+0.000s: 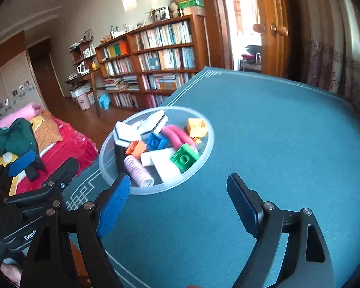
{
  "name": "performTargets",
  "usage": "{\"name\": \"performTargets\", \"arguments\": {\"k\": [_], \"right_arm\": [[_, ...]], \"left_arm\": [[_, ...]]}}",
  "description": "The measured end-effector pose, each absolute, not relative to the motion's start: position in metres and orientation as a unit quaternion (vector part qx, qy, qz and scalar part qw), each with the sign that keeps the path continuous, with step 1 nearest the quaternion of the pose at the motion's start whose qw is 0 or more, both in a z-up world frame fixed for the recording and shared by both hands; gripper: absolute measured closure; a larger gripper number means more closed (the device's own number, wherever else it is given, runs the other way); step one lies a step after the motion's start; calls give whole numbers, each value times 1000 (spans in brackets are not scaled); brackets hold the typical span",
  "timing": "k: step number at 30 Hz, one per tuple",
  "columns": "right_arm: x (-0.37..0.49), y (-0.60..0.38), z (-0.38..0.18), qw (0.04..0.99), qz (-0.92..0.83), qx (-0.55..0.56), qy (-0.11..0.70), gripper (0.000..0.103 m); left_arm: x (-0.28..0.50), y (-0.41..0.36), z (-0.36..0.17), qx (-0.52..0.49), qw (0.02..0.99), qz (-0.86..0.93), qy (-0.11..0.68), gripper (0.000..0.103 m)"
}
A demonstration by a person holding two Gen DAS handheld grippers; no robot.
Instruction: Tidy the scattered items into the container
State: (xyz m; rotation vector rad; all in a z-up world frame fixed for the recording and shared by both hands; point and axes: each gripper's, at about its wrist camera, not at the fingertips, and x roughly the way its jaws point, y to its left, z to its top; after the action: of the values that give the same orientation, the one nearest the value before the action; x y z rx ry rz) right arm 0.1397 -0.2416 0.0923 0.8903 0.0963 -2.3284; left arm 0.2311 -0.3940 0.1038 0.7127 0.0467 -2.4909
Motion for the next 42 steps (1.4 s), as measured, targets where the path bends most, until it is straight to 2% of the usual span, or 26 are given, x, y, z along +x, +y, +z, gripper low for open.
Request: {"name": "performTargets", "arguments": {"k": [7, 42], "right_arm": [[142, -262, 80, 342, -862, 370, 56, 17], [132, -288, 78, 308, -877, 357, 88, 17]], "left_arm": [[234, -401, 94, 273, 281, -920, 21, 0], [237, -434, 76, 301, 292, -907, 43, 0]]}}
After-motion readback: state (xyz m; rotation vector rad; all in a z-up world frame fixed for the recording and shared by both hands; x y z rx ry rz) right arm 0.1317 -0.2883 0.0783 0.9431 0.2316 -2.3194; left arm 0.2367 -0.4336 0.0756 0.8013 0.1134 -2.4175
